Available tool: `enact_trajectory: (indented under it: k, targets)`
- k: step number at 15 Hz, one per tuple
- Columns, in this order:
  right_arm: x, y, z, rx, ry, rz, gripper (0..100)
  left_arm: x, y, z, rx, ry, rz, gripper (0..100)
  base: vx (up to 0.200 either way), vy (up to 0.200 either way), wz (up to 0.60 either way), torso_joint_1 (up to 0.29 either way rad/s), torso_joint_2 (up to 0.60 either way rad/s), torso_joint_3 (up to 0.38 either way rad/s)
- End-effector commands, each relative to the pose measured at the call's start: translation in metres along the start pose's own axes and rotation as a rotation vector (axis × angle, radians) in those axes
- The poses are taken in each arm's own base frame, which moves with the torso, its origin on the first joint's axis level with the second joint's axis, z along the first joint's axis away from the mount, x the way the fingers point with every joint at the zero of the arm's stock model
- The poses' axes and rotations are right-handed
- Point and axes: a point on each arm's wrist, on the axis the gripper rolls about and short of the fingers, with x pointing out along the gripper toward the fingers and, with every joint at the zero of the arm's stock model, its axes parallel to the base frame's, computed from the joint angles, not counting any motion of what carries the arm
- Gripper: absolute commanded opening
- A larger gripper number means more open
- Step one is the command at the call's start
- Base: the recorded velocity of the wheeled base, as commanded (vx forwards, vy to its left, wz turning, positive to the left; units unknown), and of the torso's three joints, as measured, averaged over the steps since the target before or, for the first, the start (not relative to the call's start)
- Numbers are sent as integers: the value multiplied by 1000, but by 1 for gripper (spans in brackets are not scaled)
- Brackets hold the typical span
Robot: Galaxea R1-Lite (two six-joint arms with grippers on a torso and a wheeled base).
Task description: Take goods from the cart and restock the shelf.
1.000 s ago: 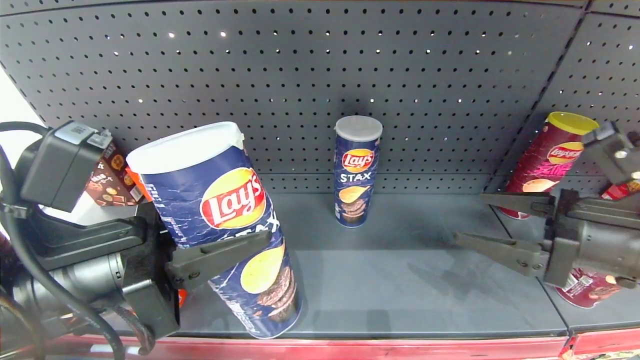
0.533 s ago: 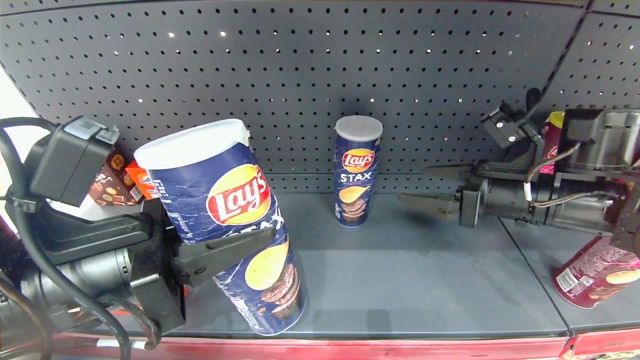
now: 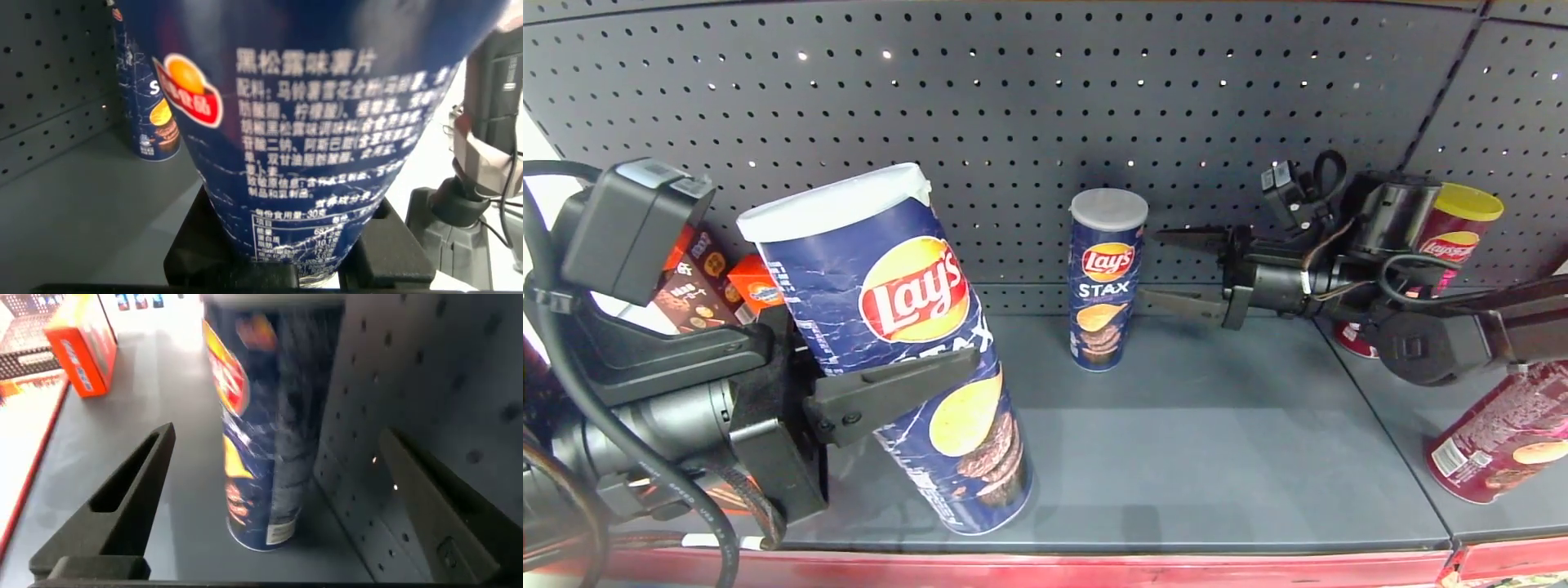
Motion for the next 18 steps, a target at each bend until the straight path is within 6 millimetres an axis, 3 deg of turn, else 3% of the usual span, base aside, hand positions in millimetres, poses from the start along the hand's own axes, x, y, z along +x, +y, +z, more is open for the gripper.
enact_trajectory:
  k: [1, 11, 18]
  targets:
    - [12, -6, -22, 32, 21, 14, 100, 0, 0, 0, 0, 0, -1, 0, 0, 0, 0, 0, 0, 0]
    - [38, -9, -43, 56, 24, 54, 100, -2, 1, -4, -4, 10, 7, 0, 0, 0, 0, 0, 0, 0]
    - [61, -7, -60, 64, 22, 90, 100, -7, 1, -20, -33, 58, 19, 0, 0, 0, 0, 0, 0, 0]
